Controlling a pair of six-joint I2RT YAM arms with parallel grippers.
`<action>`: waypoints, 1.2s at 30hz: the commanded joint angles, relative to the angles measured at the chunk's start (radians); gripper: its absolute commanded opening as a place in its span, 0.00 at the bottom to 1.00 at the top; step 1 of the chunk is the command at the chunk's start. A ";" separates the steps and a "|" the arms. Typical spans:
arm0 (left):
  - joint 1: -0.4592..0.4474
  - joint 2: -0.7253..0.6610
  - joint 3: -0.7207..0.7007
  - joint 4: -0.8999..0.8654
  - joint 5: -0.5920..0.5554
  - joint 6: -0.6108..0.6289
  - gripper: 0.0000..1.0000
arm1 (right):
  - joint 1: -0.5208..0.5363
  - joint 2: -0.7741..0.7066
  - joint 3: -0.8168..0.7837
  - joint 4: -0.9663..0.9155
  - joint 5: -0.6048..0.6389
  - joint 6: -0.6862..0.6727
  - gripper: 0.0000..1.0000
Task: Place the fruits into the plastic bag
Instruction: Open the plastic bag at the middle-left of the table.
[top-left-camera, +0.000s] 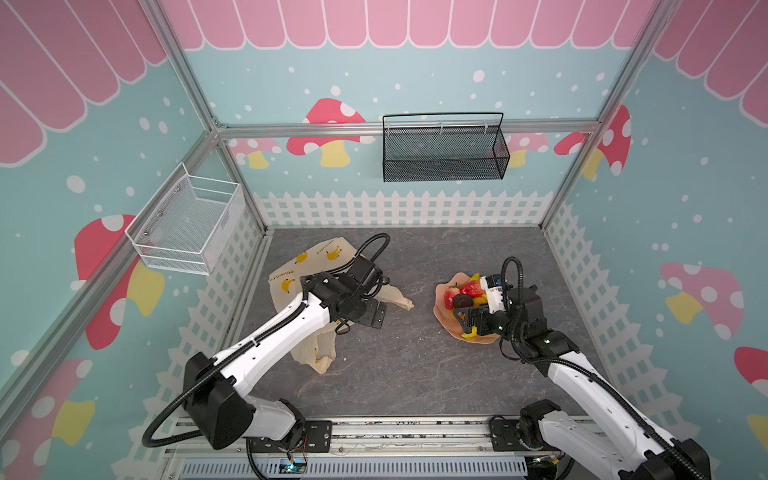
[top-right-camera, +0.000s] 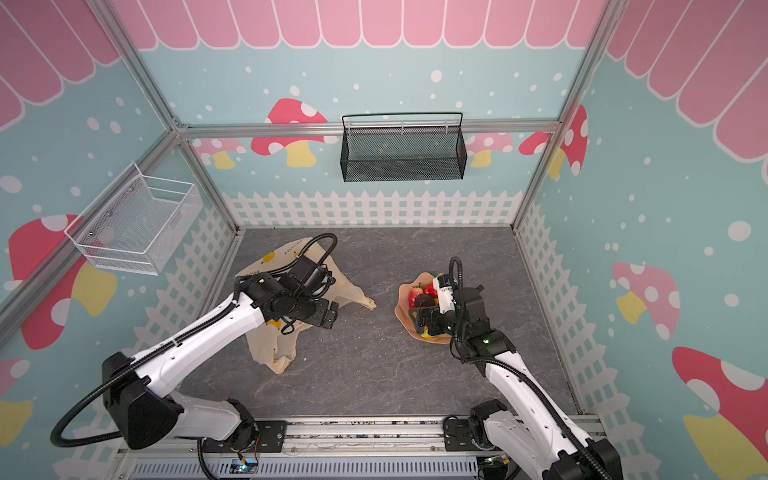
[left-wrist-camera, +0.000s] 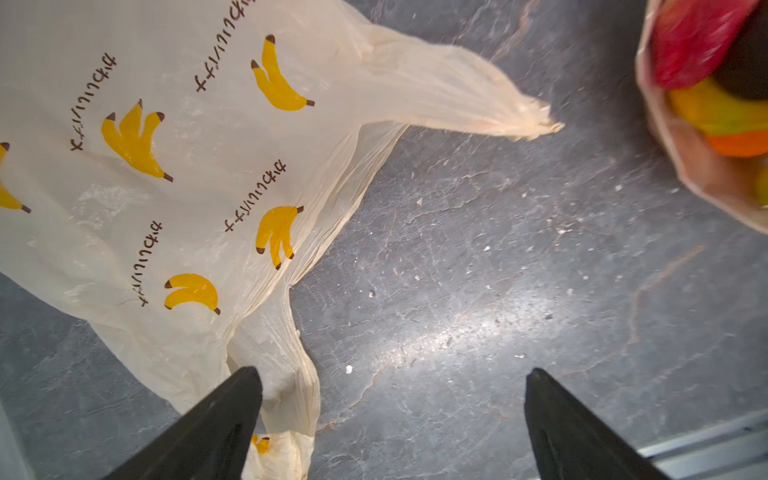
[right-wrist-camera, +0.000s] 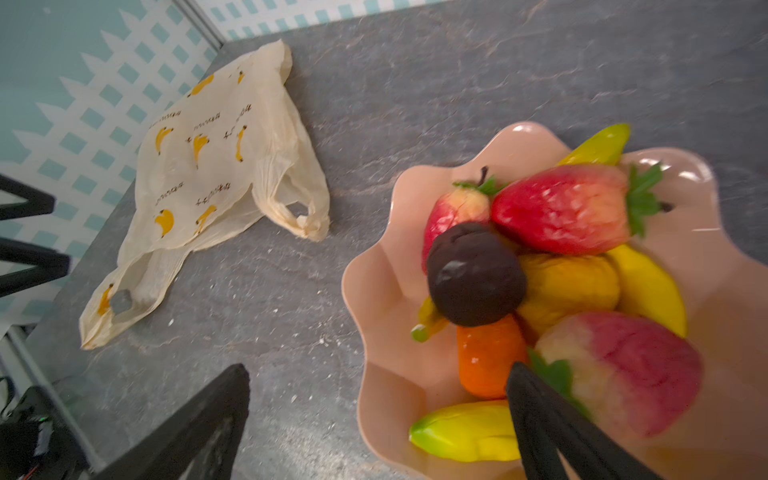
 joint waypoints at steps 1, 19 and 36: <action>-0.001 0.069 0.052 -0.054 -0.110 0.038 0.99 | 0.049 0.015 -0.009 -0.033 -0.017 0.067 0.98; 0.159 0.406 0.118 0.203 -0.165 0.220 0.92 | 0.163 0.042 0.028 -0.004 0.015 0.153 0.98; 0.217 0.436 0.018 0.289 -0.102 0.233 0.84 | 0.251 0.138 0.079 0.045 0.062 0.191 0.99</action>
